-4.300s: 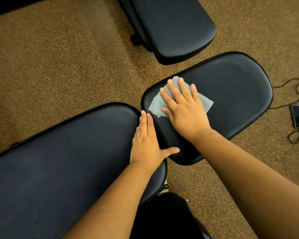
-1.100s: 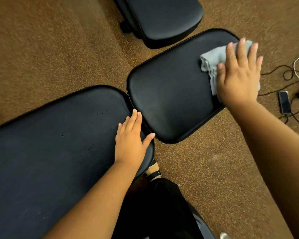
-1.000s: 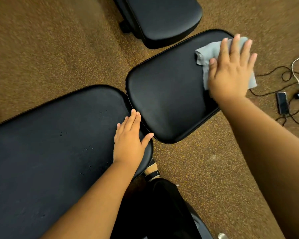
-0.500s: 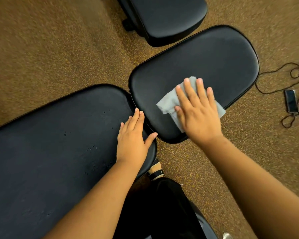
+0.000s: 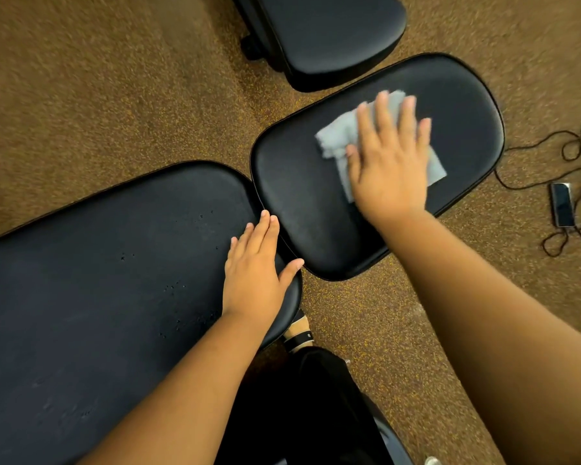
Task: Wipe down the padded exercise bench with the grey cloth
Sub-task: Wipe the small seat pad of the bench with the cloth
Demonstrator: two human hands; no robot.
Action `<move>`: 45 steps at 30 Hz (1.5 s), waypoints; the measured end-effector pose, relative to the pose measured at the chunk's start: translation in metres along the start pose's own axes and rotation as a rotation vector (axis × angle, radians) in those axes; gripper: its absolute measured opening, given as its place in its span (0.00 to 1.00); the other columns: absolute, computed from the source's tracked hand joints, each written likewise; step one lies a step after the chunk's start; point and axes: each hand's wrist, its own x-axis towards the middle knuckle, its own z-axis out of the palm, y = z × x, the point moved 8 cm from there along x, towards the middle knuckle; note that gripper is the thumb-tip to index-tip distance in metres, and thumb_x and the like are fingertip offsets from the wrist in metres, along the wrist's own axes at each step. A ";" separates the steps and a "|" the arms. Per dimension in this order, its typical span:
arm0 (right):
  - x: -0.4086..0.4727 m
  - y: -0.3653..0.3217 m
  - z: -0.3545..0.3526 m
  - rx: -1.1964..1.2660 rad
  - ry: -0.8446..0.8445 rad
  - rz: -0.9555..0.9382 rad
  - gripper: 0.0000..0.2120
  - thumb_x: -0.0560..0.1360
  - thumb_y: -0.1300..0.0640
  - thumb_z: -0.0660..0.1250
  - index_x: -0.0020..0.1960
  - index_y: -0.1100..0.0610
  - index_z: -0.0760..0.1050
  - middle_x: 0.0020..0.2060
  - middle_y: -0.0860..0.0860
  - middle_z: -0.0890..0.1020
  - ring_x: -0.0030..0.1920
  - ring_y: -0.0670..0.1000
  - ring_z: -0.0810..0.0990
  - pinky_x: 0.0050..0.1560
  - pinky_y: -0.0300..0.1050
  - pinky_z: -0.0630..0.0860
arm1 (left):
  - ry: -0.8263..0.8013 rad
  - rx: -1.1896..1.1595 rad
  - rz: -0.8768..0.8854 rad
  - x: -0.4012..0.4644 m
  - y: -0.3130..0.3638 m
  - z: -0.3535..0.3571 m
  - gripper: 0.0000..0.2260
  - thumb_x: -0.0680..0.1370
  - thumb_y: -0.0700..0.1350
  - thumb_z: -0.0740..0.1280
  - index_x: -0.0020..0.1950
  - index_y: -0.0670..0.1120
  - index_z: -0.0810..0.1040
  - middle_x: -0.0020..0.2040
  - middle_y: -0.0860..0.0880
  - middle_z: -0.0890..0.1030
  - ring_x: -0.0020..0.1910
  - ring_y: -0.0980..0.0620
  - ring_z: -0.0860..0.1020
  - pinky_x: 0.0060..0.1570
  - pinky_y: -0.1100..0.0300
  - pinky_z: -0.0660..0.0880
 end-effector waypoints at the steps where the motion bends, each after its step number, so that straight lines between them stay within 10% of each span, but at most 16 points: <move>1: -0.012 -0.016 0.005 -0.004 -0.020 -0.092 0.27 0.82 0.47 0.51 0.78 0.57 0.59 0.77 0.58 0.59 0.77 0.66 0.54 0.74 0.65 0.51 | -0.014 0.014 0.006 -0.001 0.000 0.002 0.36 0.78 0.63 0.60 0.79 0.47 0.53 0.80 0.51 0.52 0.77 0.48 0.55 0.75 0.49 0.51; 10: -0.081 -0.014 0.014 -0.092 -0.163 -0.553 0.26 0.83 0.46 0.49 0.79 0.55 0.58 0.78 0.55 0.59 0.78 0.61 0.52 0.76 0.60 0.52 | -0.041 0.251 -0.044 -0.011 -0.040 -0.024 0.41 0.76 0.68 0.51 0.80 0.44 0.46 0.80 0.46 0.46 0.79 0.47 0.46 0.75 0.47 0.45; 20: 0.018 0.002 -0.002 -0.018 -0.046 -0.010 0.28 0.83 0.46 0.47 0.79 0.58 0.56 0.78 0.60 0.56 0.77 0.67 0.51 0.75 0.65 0.49 | -0.110 0.365 -0.156 -0.013 -0.061 -0.025 0.48 0.72 0.73 0.55 0.79 0.43 0.44 0.80 0.44 0.43 0.78 0.43 0.41 0.75 0.45 0.46; 31: -0.116 -0.062 0.030 -0.051 -0.214 -0.504 0.27 0.84 0.46 0.52 0.79 0.55 0.56 0.79 0.55 0.56 0.79 0.61 0.51 0.76 0.61 0.52 | -0.110 0.381 -0.144 -0.011 -0.063 -0.025 0.48 0.72 0.73 0.56 0.79 0.43 0.42 0.80 0.45 0.42 0.78 0.43 0.42 0.76 0.45 0.47; 45: -0.001 -0.103 0.032 -0.020 -0.134 -0.279 0.27 0.83 0.46 0.49 0.79 0.58 0.57 0.78 0.58 0.57 0.78 0.65 0.51 0.75 0.63 0.49 | -0.100 0.382 -0.140 -0.011 -0.062 -0.023 0.48 0.73 0.73 0.56 0.79 0.43 0.42 0.79 0.44 0.42 0.78 0.43 0.41 0.75 0.45 0.46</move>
